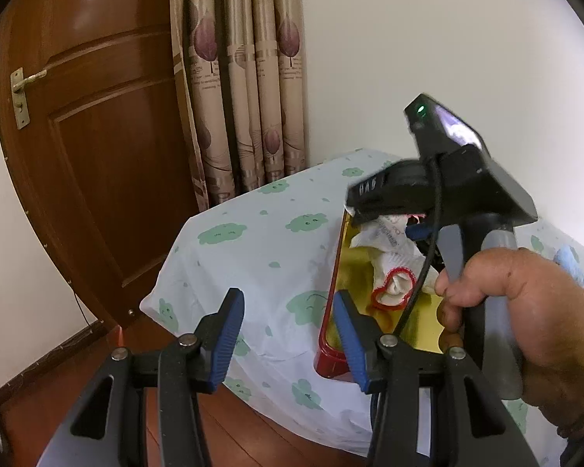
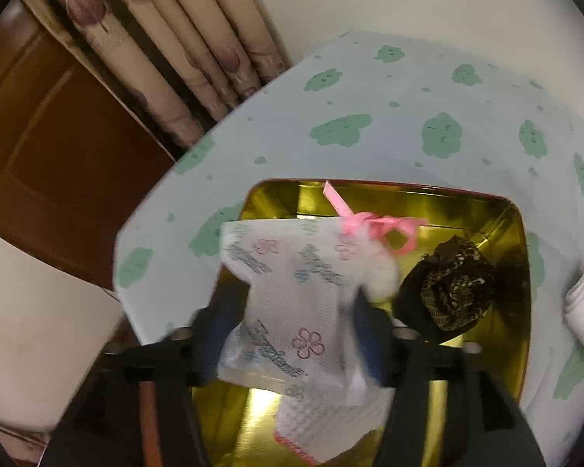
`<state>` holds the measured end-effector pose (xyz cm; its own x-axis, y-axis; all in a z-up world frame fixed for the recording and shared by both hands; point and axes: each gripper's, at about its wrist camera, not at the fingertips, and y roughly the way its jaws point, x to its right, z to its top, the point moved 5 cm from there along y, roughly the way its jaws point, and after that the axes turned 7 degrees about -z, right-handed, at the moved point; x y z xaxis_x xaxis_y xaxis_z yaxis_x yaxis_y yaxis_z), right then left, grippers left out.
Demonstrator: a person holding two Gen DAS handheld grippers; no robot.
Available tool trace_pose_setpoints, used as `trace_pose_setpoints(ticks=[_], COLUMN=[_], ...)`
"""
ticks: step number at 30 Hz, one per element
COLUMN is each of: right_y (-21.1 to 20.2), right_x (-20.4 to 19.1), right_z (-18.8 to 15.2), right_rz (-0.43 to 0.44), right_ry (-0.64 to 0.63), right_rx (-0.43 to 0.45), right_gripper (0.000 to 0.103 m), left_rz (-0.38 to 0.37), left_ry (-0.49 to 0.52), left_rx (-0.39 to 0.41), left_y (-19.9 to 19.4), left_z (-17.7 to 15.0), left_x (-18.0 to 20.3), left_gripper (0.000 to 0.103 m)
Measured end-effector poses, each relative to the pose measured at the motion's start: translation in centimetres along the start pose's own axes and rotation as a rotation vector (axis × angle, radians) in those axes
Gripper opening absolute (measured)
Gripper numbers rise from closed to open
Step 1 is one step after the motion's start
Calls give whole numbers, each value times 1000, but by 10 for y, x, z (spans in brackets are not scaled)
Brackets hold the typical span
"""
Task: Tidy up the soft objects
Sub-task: 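Carry the printed pad to the gold tin and release it with the right tool, then move the left tool to the folded white sock and close on it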
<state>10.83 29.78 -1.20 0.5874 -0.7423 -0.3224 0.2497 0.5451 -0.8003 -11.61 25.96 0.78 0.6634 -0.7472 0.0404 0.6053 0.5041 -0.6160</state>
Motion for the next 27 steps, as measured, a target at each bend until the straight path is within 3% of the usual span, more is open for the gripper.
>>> trace_pose_setpoints(ticks=[6,8,11,12,14,16,18,22,27], right_y=[-49,-77,-125,-139,-169,-195,-207,-222,-225], right_x=[18,36,75,89,128,174,218,299,365], right_z=[-3,-15,-50,-63,-97,-134,-164,-208,-238], right_rz=[71,93,59,20,-131,-304,-479,-636,-775], right_ry=[40,49,52,45,34,25,10,95,178], right_rx=[126,184,300,337,417,470,449,382,327], right_gripper=[66,66,67,69,84,92,93,93,93], left_rz=[11,17,23,24,18,11,-3,-58,-167], left_ry=[8,15,33,39,53,69,84,148,270], left_rx=[-3,-2,4,5,3,3,7,20,34], left_y=[1,0,-1,-1,-2,-4,-6,-14,-25], left_z=[0,0,0,-1,-2,-3,-4,-9,-16], left_x=[1,2,5,6,10,16,21,44,85], left_gripper=[49,49,49,49,49,49,49,49,51])
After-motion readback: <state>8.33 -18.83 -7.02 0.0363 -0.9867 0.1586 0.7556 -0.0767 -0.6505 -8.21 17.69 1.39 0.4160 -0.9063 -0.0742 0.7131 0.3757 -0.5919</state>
